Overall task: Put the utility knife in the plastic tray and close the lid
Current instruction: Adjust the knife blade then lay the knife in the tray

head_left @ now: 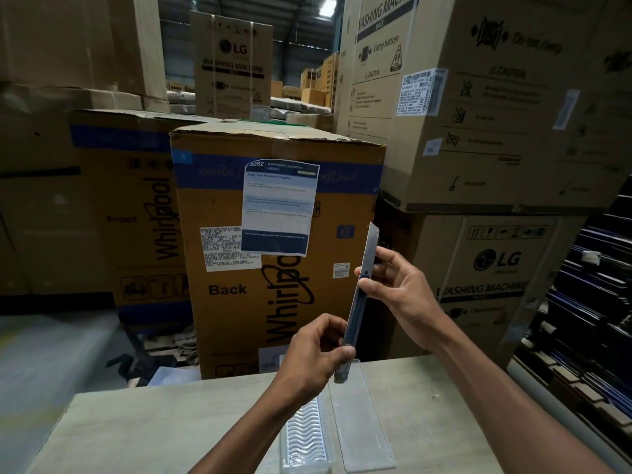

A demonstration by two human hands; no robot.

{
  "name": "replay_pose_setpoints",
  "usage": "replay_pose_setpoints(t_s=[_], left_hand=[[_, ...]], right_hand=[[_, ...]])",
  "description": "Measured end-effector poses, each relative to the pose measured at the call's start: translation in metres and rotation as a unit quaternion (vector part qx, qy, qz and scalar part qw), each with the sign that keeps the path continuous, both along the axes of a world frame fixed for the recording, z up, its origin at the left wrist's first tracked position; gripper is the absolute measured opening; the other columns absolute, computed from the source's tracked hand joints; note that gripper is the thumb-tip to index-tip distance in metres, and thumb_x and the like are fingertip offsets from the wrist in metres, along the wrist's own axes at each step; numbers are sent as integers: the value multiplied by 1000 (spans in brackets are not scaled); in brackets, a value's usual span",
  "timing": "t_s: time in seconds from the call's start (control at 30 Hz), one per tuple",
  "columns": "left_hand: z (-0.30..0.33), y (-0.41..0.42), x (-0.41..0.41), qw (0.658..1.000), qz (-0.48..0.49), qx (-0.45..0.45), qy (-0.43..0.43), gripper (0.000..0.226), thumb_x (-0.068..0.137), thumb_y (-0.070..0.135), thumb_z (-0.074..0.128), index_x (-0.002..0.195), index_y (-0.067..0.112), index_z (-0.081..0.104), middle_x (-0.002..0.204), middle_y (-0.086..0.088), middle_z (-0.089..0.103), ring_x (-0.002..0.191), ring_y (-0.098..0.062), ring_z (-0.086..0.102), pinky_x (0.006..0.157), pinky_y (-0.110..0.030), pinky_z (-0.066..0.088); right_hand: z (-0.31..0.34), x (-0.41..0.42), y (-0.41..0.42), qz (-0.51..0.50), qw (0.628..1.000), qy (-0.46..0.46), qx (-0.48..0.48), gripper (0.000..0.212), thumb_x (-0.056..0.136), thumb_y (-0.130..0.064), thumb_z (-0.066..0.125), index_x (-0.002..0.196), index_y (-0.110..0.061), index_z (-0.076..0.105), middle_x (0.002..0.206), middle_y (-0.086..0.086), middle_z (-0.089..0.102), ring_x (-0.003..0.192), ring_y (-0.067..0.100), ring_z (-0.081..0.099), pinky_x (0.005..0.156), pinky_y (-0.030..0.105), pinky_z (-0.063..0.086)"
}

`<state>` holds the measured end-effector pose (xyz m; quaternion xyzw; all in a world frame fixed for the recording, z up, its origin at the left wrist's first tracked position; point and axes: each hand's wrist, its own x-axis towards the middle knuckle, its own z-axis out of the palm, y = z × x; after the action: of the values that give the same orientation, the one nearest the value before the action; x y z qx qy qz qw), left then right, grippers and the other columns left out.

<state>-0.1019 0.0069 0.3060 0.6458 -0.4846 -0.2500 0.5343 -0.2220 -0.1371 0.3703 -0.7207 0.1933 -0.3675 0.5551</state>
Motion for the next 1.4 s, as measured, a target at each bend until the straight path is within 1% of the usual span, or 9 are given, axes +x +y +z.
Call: replay_pose_setpoints(t_s=[0.23, 0.33, 0.6, 0.8, 0.9, 1.03, 1.13, 1.27, 1.4], left_hand=[[2, 2, -2, 1000, 3, -11, -3, 24, 89, 17, 72, 110, 23, 62, 98, 2, 64, 89, -10, 63, 69, -13, 54], [3, 2, -2, 1000, 5, -14, -6, 24, 89, 17, 72, 110, 22, 62, 99, 0, 64, 88, -10, 62, 68, -13, 53], [5, 0, -2, 1000, 4, -19, 1, 24, 89, 17, 72, 110, 22, 62, 100, -2, 64, 93, -16, 64, 75, -20, 55], [9, -4, 0, 999, -6, -29, 21, 23, 89, 17, 72, 110, 23, 63, 100, -1, 66, 94, -16, 66, 80, -26, 59], [11, -6, 2, 999, -11, -36, 32, 23, 89, 18, 72, 109, 25, 63, 99, 1, 67, 94, -16, 67, 81, -27, 60], [16, -8, 4, 998, -13, -41, 51, 22, 90, 17, 71, 108, 26, 64, 100, 4, 71, 95, -12, 69, 80, -25, 59], [21, -9, 4, 995, -30, -46, 84, 25, 90, 14, 69, 112, 25, 62, 104, 3, 76, 102, -8, 71, 89, -33, 58], [25, -11, 6, 988, -48, -61, 135, 27, 91, 9, 67, 116, 18, 61, 105, -1, 78, 102, -14, 73, 93, -45, 57], [30, -13, 10, 982, -49, -73, 166, 26, 94, 4, 62, 118, 14, 61, 104, -5, 77, 98, -19, 75, 93, -44, 59]], right_hand=[[5, 0, 2, -12, 1000, 5, -8, 71, 77, -17, 79, 141, -15, 49, 114, 9, 73, 113, 24, 68, 103, 54, 52], [5, -1, 5, -15, 1000, 11, -12, 72, 75, -19, 79, 141, -15, 48, 114, 8, 73, 112, 23, 69, 104, 55, 51], [1, -2, 10, -16, 999, 32, -31, 64, 83, -12, 77, 140, -15, 49, 116, 8, 73, 113, 21, 69, 105, 53, 51], [1, 0, 14, -14, 998, 39, -41, 72, 75, -24, 78, 140, -16, 49, 116, 6, 73, 112, 19, 69, 105, 51, 51], [-2, 0, 14, -13, 998, 46, -42, 67, 80, -16, 79, 140, -16, 49, 116, 6, 73, 112, 18, 69, 105, 50, 52], [-4, 0, 15, -13, 997, 52, -47, 66, 83, -10, 78, 141, -16, 48, 115, 7, 73, 110, 20, 70, 104, 50, 52], [-4, 1, 14, -13, 998, 47, -40, 74, 77, -18, 81, 142, -16, 47, 114, 9, 73, 112, 22, 69, 104, 54, 52], [-6, 2, 14, -3, 998, 51, -39, 79, 74, -22, 83, 144, -17, 46, 114, 10, 73, 112, 24, 70, 100, 57, 54], [-10, 4, 14, 3, 998, 55, -37, 74, 76, -19, 82, 141, -17, 48, 112, 11, 74, 109, 26, 71, 97, 55, 56]])
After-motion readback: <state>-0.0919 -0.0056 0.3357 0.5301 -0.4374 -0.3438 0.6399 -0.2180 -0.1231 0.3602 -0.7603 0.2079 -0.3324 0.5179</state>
